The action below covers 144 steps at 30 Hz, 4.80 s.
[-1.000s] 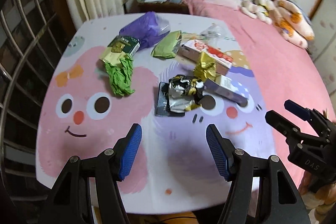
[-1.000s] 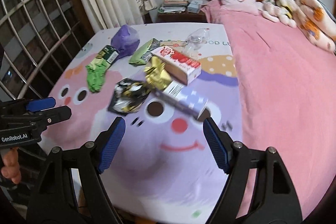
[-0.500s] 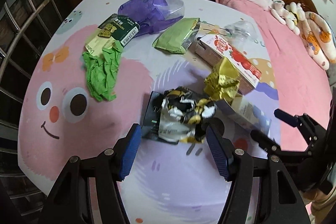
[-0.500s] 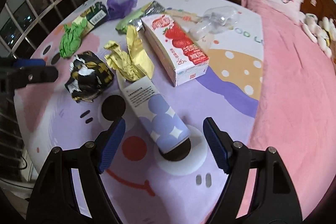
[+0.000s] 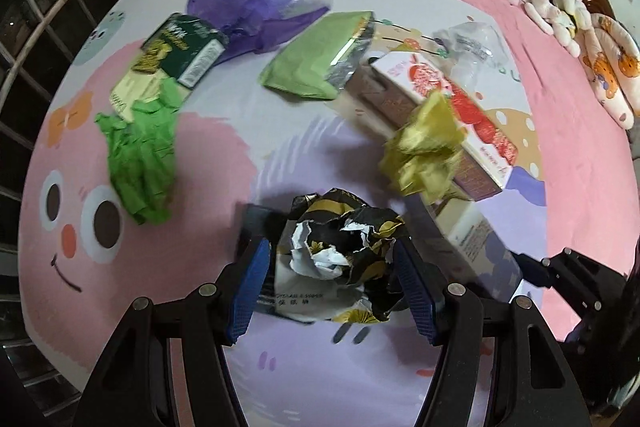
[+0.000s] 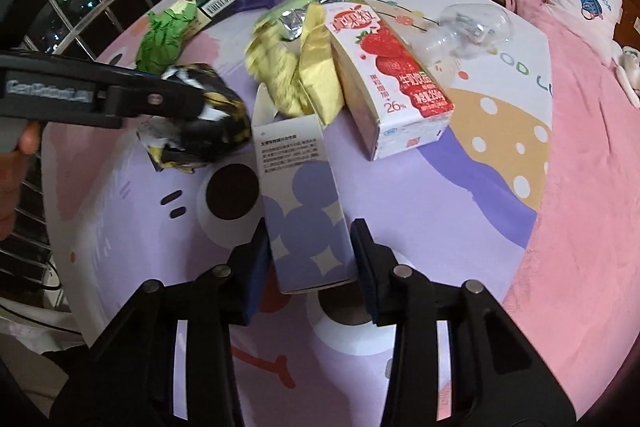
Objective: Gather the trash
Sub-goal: 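Grasp the black-gold foil wrapper with the left gripper while the right grasps the white-blue box, then lift the foil wrapper and white-blue box and carry both over the bin, then open both grippers to drop the foil wrapper and box into the bin, then move both tools back over the table toward the black card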
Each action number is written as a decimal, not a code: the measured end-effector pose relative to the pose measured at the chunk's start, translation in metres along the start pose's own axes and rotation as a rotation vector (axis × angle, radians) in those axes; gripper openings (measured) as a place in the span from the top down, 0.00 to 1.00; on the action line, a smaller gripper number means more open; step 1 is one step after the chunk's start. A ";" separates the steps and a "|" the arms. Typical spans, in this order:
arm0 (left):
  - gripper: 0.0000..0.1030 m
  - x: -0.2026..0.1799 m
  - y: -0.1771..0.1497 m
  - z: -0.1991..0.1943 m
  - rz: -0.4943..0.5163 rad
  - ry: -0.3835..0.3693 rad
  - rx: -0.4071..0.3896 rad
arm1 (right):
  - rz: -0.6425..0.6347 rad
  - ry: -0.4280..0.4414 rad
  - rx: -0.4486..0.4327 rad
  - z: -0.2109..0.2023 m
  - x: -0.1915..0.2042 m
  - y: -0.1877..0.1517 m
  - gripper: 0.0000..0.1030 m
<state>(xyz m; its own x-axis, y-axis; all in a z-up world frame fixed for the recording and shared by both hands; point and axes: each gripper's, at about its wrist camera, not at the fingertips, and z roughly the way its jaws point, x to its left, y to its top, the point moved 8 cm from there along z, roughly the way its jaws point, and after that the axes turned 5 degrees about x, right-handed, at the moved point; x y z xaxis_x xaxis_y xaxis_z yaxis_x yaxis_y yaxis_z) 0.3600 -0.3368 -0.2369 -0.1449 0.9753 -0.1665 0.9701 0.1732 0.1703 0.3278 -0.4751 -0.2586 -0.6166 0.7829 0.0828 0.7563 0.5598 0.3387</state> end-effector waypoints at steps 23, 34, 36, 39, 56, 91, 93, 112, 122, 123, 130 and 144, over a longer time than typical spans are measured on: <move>0.42 -0.012 0.008 0.007 0.065 0.019 -0.026 | 0.064 0.080 -0.049 -0.027 0.012 -0.007 0.69; 0.77 0.000 -0.011 -0.006 0.010 -0.088 -0.018 | 0.079 0.063 -0.056 -0.048 0.020 -0.025 0.70; 0.75 -0.001 -0.015 -0.007 0.032 -0.084 -0.020 | 0.082 0.063 -0.055 -0.050 0.022 -0.030 0.70; 0.56 -0.001 -0.018 -0.007 0.050 -0.062 -0.032 | 0.084 0.060 -0.053 -0.052 0.026 -0.035 0.70; 0.63 -0.044 -0.024 0.014 0.171 -0.140 0.014 | 0.154 0.047 -0.036 -0.047 0.024 -0.054 0.70; 0.72 0.177 -0.263 -0.126 0.441 -0.167 -0.124 | 0.462 -0.042 -0.182 -0.085 0.287 -0.142 0.70; 0.72 0.190 -0.279 -0.127 0.450 -0.178 -0.109 | 0.466 -0.042 -0.172 -0.082 0.307 -0.152 0.70; 0.72 0.224 -0.414 -0.008 0.520 -0.118 0.096 | 0.629 -0.007 0.034 0.031 0.364 -0.263 0.70; 0.72 0.231 -0.434 0.131 0.454 -0.074 0.162 | 0.750 -0.003 0.099 0.163 0.331 -0.315 0.70; 0.72 0.232 -0.433 0.142 0.448 -0.068 0.162 | 0.756 0.002 0.097 0.172 0.325 -0.316 0.70; 0.59 0.228 -0.413 0.194 0.416 -0.025 0.161 | 0.790 0.023 0.101 0.220 0.298 -0.325 0.69; 0.15 0.226 -0.391 0.190 0.396 -0.009 0.068 | 0.815 0.004 0.087 0.222 0.272 -0.322 0.43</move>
<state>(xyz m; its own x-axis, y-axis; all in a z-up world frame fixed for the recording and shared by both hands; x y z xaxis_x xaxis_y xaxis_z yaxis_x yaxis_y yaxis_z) -0.0150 -0.2098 -0.5255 0.2438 0.9637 -0.1093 0.9614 -0.2253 0.1580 -0.0352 -0.3824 -0.5533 0.1333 0.9521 0.2750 0.9814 -0.1655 0.0972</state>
